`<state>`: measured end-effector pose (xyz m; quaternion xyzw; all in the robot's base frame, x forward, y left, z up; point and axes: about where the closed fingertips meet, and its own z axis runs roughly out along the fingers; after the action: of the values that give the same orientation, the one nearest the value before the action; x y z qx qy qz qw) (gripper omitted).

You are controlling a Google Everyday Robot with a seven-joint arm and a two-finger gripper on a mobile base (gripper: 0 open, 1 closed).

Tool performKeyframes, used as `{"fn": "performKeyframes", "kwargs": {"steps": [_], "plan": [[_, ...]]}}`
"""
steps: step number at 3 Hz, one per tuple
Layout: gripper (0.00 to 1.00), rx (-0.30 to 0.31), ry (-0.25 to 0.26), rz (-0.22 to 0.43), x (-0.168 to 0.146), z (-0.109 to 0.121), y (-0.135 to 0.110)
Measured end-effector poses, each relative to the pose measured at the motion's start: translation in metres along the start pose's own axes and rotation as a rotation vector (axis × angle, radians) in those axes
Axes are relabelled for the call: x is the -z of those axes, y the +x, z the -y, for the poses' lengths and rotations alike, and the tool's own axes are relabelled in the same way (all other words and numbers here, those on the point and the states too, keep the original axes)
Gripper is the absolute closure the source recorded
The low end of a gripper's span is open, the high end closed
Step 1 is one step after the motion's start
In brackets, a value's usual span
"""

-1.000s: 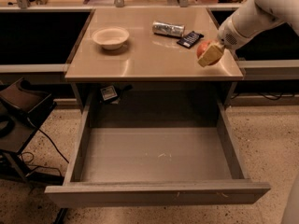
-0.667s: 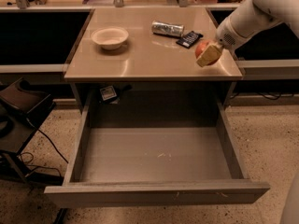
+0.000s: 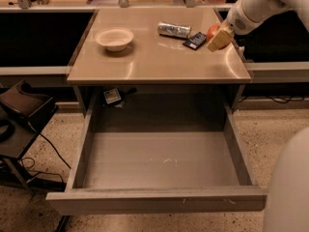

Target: Pick apple from top drawer and place on counter

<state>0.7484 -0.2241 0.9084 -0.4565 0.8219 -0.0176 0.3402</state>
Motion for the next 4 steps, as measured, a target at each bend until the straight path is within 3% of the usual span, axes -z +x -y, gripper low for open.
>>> {"fn": "performKeyframes", "kwargs": {"steps": [2,3,4], "plan": [[1.0,-0.021,0.09,0.028,0.01,0.059,-0.01],[1.0,-0.036,0.087,0.022,0.003,0.068,-0.005],[1.0,-0.037,0.05,0.009,-0.014,0.065,0.002]]}}
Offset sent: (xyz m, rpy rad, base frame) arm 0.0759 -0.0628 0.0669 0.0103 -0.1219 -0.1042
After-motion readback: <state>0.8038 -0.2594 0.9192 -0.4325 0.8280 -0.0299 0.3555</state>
